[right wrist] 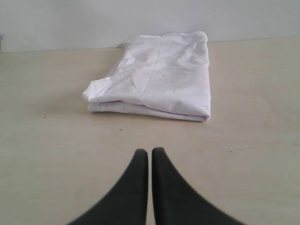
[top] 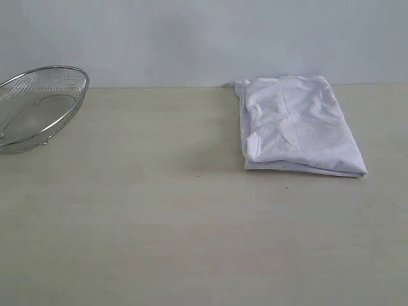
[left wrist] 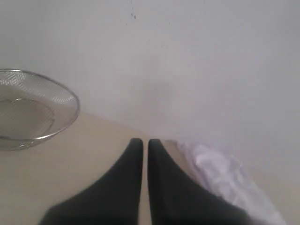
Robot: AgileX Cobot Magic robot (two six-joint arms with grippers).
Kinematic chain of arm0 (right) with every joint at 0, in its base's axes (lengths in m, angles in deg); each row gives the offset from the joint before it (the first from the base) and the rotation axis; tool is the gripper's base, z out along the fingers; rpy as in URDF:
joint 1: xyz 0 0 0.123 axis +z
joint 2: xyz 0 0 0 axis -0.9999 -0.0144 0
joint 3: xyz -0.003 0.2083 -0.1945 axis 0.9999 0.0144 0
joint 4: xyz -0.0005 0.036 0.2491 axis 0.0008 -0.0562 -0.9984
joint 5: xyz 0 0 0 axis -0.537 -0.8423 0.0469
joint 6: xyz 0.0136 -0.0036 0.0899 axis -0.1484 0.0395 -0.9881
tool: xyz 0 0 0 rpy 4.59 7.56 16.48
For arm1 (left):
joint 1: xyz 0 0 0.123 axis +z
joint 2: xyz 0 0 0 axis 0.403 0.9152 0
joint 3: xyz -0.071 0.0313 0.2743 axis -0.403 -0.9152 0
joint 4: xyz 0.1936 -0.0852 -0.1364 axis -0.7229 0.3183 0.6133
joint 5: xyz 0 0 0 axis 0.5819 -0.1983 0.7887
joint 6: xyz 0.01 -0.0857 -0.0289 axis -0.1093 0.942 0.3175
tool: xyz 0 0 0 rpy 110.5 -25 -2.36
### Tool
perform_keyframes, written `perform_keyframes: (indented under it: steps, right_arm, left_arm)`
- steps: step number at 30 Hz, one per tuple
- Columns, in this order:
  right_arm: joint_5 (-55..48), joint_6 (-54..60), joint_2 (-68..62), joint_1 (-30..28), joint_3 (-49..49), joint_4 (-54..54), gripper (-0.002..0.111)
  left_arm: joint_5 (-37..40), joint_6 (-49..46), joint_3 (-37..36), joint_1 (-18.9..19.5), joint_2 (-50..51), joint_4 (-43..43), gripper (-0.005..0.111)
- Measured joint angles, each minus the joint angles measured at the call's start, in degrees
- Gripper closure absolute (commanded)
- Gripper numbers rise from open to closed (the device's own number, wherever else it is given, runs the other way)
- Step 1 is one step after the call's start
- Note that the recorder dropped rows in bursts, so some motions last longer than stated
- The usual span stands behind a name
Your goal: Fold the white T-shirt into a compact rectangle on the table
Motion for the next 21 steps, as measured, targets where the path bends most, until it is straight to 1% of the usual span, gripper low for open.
perform_keyframes:
  steps: [2, 4, 8, 12, 14, 18, 21]
  right_arm:
    - [0.00, 0.00, 0.00, 0.00, 0.00, 0.00, 0.109]
    - [0.00, 0.00, 0.00, 0.00, 0.00, 0.00, 0.109]
    - [0.00, 0.00, 0.00, 0.00, 0.00, 0.00, 0.109]
    - [0.00, 0.00, 0.00, 0.00, 0.00, 0.00, 0.109]
    - [0.00, 0.00, 0.00, 0.00, 0.00, 0.00, 0.109]
    - [0.00, 0.00, 0.00, 0.00, 0.00, 0.00, 0.109]
    - [0.00, 0.00, 0.00, 0.00, 0.00, 0.00, 0.109]
  left_arm:
    - [1.01, 5.32, -1.44, 0.00, 0.00, -11.75, 0.102]
    - [1.41, 7.39, -2.69, 0.00, -0.35, -20.18, 0.102]
    - [2.83, 8.49, -3.39, 0.00, -3.86, -30.22, 0.102]
    - [4.78, 9.41, -3.39, 0.00, -5.12, -35.64, 0.102]
    - [5.44, 11.77, -3.39, 0.12, -5.34, -37.31, 0.102]
    - [7.53, 21.06, -3.39, 1.27, -5.34, -38.39, 0.102]
    - [8.90, 26.19, -3.39, 2.67, -5.34, -38.62, 0.102]
